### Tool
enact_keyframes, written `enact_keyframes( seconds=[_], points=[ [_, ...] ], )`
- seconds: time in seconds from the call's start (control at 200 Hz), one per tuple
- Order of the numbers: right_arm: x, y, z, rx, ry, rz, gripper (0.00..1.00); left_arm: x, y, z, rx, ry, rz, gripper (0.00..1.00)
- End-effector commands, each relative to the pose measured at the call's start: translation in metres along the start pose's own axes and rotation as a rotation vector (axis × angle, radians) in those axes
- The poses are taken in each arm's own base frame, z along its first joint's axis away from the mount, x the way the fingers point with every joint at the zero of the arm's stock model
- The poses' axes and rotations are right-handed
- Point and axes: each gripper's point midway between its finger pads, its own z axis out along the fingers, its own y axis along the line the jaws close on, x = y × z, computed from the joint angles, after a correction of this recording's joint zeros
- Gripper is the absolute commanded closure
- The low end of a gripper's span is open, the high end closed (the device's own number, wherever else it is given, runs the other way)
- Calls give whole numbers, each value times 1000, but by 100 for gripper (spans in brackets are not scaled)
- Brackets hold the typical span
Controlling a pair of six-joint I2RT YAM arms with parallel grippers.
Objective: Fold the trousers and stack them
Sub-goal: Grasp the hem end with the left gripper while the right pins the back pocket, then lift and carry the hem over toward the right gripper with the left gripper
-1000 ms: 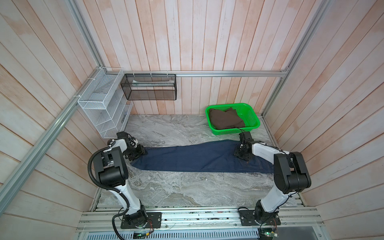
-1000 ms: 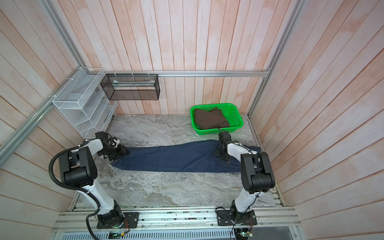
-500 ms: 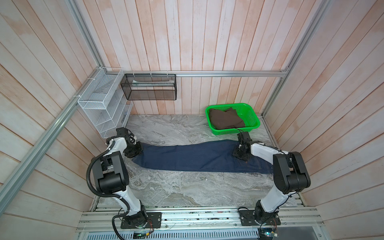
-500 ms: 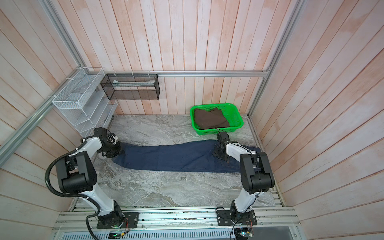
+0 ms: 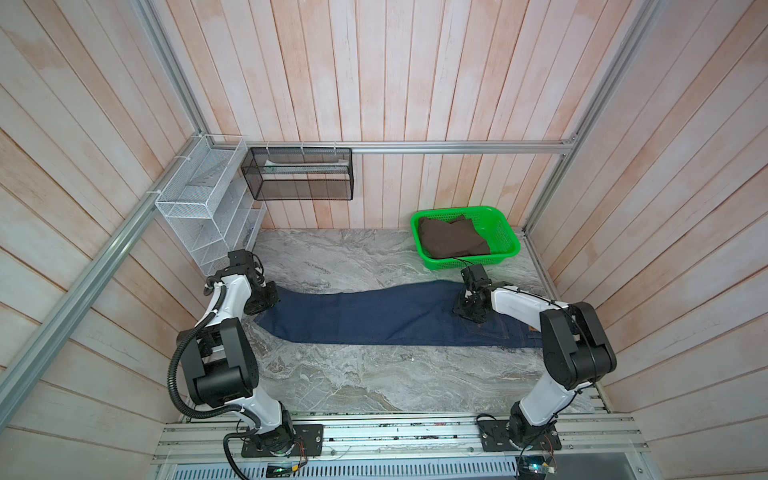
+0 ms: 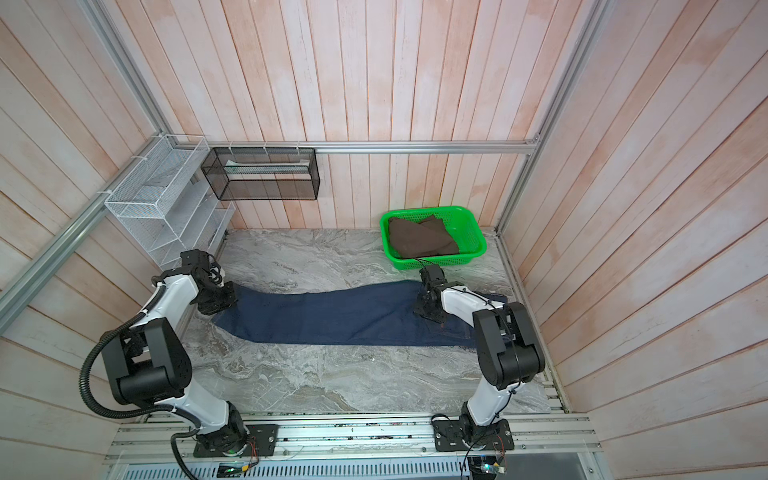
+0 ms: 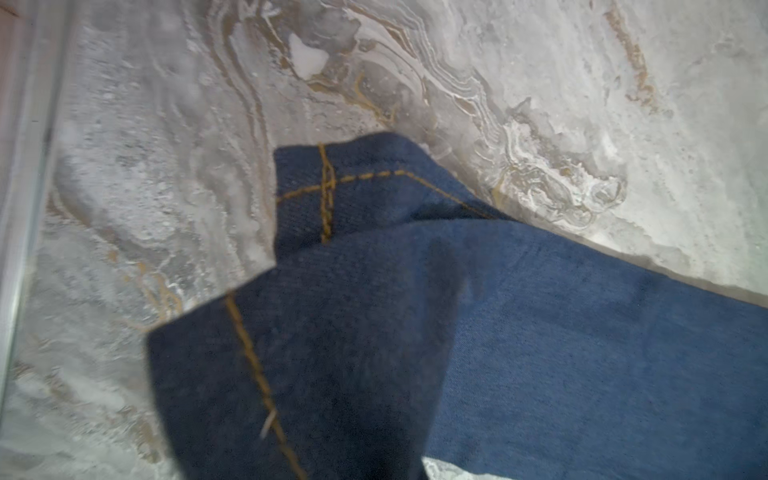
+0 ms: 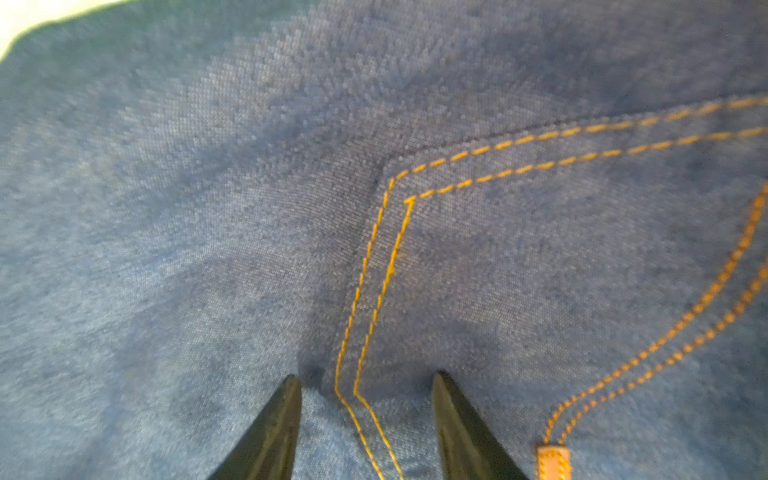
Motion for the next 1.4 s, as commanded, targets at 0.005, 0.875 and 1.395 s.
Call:
enact_keyframes(
  seconds=[0.005,0.875,1.395],
  points=[
    [31,11,11,-16,121,6,47,-5,14,-22,-96,-37,-18,100],
    [8,37,-31,-88,30,-48,43,44,-195,-52,111,-44,114,100],
    [7,21,-40,-89,5,-22,43,85,-323,-30,217,14,230,100]
  ],
)
